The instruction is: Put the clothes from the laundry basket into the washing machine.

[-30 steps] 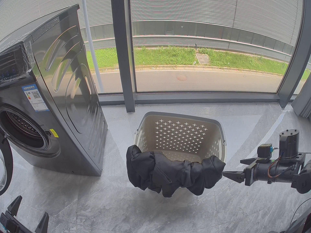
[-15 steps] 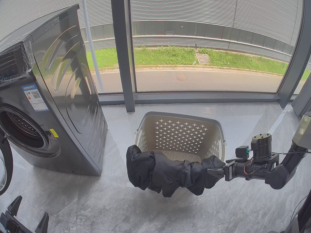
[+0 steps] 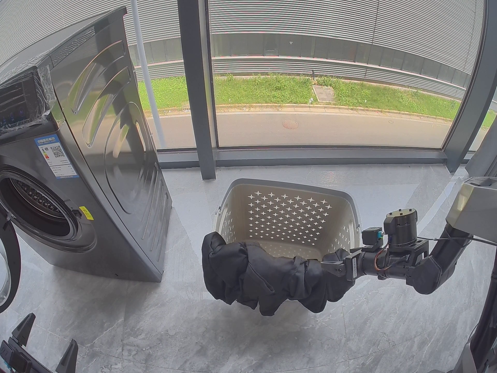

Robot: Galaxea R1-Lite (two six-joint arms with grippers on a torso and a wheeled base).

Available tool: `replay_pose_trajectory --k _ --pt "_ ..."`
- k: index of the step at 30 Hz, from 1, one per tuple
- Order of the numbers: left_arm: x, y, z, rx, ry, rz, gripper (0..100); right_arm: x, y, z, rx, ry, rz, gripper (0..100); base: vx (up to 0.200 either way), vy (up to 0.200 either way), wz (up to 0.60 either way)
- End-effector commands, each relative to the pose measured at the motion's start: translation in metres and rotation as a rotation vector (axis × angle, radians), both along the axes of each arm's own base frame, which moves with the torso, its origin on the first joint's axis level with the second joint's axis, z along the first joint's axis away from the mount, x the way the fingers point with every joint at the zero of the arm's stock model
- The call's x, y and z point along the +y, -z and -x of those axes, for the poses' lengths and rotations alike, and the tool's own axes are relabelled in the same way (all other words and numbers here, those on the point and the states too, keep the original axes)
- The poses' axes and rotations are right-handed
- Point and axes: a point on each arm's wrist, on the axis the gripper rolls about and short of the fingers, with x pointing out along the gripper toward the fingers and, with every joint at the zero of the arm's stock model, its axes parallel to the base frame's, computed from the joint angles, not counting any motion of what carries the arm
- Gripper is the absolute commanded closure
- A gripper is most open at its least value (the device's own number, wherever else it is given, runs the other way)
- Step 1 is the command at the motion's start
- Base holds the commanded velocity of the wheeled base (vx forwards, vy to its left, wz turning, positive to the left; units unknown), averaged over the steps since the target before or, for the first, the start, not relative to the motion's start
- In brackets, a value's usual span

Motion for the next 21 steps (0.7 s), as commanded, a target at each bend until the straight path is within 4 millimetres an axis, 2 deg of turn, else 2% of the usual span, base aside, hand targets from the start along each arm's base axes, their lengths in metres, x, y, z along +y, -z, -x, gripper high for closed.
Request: replay_pose_trajectory --k 1,9,21 --pt "0.000 0.005 0.000 0.001 -0.004 0.002 0 0.003 0.013 -0.012 0.007 -0.006 0.016 0 0.000 0.000 0.00" --pt "0.000 0.005 0.000 0.001 -0.004 0.000 0 0.005 0.029 -0.025 0.021 0.002 0.028 0 0.000 0.000 0.00" --pt "0.000 0.005 0.000 0.002 -0.006 -0.007 0 0.003 0.037 -0.029 0.021 0.003 0.050 0 0.000 0.000 0.00"
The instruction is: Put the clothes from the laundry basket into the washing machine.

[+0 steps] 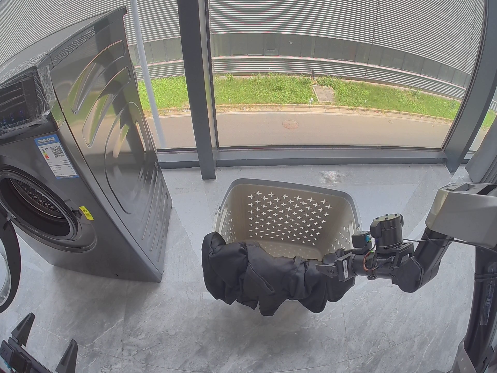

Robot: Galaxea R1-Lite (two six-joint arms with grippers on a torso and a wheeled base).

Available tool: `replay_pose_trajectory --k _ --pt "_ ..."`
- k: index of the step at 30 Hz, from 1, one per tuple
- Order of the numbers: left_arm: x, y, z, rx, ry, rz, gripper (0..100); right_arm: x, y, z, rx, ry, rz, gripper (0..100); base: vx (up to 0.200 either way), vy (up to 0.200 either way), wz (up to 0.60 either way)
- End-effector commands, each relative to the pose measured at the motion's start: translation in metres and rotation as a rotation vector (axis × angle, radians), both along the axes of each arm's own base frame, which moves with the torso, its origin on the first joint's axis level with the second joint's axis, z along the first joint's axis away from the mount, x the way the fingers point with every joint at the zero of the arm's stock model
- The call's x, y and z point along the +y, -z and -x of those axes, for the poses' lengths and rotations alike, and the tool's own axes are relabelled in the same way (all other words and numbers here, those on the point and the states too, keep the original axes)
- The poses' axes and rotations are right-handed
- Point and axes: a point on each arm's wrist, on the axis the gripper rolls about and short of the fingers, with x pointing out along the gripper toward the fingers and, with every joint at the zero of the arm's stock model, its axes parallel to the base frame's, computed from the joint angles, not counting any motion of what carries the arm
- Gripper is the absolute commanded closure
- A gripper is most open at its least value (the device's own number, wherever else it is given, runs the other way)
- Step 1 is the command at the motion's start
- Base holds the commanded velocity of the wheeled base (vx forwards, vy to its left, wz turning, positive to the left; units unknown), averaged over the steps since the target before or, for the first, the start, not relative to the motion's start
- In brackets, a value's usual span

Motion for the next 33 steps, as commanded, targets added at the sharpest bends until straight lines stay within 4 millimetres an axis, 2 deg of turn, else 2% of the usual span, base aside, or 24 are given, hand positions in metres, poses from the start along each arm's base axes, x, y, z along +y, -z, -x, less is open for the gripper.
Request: replay_pose_trajectory --k 1,18,26,33 --pt "0.000 0.005 0.000 0.002 0.000 0.000 0 0.000 0.007 0.000 0.016 -0.002 0.008 0 0.000 0.000 0.00" --pt "0.000 0.005 0.000 0.002 -0.002 0.002 0 0.005 0.006 0.000 0.008 -0.016 0.008 0 0.000 0.000 0.00" --pt "0.000 0.005 0.000 0.002 -0.005 0.005 0 0.006 -0.004 0.005 -0.016 -0.021 0.022 0 0.000 0.000 0.00" --pt "0.000 0.005 0.000 0.002 -0.005 0.006 0 0.005 0.000 0.016 0.008 -0.009 0.058 0 0.000 0.000 0.00"
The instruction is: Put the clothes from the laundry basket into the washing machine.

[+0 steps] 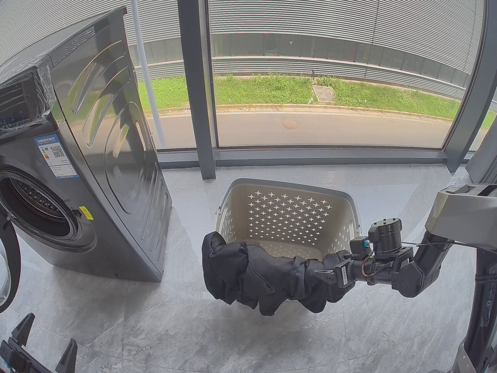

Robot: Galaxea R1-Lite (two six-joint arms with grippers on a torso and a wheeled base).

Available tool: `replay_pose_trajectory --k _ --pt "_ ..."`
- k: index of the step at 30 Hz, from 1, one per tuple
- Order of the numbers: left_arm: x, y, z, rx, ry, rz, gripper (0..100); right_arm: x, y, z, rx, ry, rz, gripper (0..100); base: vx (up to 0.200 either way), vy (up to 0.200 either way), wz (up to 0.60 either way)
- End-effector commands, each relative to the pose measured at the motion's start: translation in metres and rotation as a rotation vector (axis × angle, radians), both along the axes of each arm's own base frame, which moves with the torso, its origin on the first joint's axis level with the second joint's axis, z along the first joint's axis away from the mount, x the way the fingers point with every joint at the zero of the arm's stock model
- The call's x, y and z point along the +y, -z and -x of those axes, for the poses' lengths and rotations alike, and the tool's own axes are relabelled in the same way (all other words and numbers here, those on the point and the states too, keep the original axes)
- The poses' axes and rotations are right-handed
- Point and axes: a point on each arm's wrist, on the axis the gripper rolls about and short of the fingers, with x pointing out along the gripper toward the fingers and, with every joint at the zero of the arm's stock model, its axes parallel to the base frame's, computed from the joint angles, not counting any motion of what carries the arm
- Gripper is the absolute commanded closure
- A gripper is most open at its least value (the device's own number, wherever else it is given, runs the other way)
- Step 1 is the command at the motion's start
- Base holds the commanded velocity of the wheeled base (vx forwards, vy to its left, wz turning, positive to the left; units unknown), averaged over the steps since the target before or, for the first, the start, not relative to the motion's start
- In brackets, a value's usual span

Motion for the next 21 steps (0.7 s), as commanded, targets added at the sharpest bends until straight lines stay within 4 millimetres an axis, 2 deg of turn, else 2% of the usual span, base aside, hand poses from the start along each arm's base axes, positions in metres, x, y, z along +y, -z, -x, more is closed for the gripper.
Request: replay_pose_trajectory --k 1,13,14,21 --pt "0.000 0.005 0.000 0.001 0.000 0.000 0 0.000 0.000 0.004 0.001 0.005 0.015 0 0.000 0.000 0.00" --pt "0.000 0.005 0.000 0.001 -0.001 0.000 0 0.000 0.013 -0.001 0.006 0.015 0.021 0 0.000 0.000 0.00" --pt "0.000 0.005 0.000 0.001 -0.001 0.000 0 0.001 0.012 -0.001 0.004 0.015 0.021 100 0.000 0.000 0.00" --pt "0.000 0.005 0.000 0.001 -0.001 0.000 0 0.004 0.008 -0.002 -0.020 0.006 0.012 100 0.000 0.000 0.00"
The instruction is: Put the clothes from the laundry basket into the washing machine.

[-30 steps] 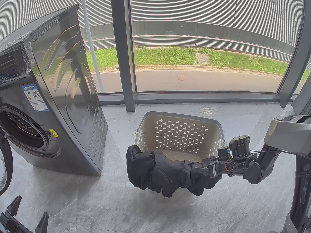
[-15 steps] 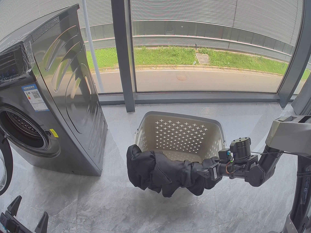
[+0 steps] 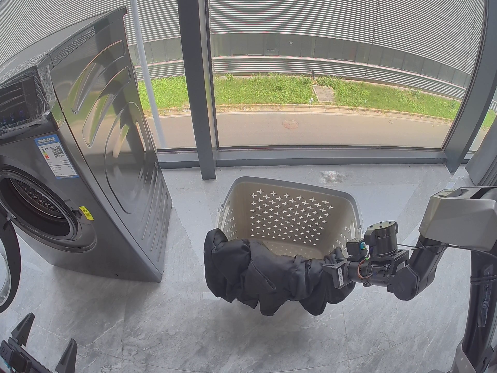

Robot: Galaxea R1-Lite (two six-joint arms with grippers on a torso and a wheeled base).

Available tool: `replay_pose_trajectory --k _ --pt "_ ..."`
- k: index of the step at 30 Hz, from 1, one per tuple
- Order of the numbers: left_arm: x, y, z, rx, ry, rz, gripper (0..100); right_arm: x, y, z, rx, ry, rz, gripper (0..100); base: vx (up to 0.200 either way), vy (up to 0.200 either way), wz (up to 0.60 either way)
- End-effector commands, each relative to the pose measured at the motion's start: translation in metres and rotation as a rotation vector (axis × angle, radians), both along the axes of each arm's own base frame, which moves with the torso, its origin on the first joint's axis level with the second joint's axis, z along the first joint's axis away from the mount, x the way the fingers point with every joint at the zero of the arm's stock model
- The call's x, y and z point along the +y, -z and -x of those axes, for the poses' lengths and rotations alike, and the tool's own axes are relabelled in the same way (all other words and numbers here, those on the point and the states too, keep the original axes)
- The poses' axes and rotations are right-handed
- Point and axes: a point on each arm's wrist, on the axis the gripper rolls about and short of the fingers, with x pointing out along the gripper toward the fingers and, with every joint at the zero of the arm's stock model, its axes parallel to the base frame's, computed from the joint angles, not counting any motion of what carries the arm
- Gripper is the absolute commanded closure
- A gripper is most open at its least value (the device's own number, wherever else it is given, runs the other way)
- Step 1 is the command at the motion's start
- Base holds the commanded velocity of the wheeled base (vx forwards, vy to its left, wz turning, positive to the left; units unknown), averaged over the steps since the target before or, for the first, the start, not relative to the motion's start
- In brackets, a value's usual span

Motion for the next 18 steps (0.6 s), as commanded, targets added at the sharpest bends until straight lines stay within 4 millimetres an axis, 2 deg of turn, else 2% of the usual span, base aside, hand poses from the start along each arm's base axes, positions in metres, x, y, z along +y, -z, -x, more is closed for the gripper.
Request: replay_pose_trajectory --k 1,5,9,14,17,18 --pt "0.000 0.005 0.000 0.001 0.000 0.000 0 0.003 -0.002 0.001 -0.009 -0.010 -0.002 100 0.000 0.000 0.00" --pt "0.000 0.005 0.000 0.001 0.000 0.000 0 0.005 -0.004 0.000 -0.015 -0.013 -0.004 100 0.000 0.000 0.00" --pt "0.000 0.005 0.000 0.001 0.000 0.000 0 0.008 -0.021 -0.003 -0.088 -0.016 -0.031 100 0.000 0.000 0.00" --pt "0.000 0.005 0.000 0.001 0.000 0.000 0 0.006 -0.060 0.002 -0.189 -0.010 -0.084 100 0.000 0.000 0.00" --pt "0.000 0.005 0.000 0.001 0.000 0.002 0 0.005 -0.095 0.016 -0.249 0.001 -0.151 100 0.000 0.000 0.00" --pt "0.000 0.005 0.000 0.001 0.000 0.002 0 0.005 -0.099 0.018 -0.256 -0.001 -0.160 100 0.000 0.000 0.00"
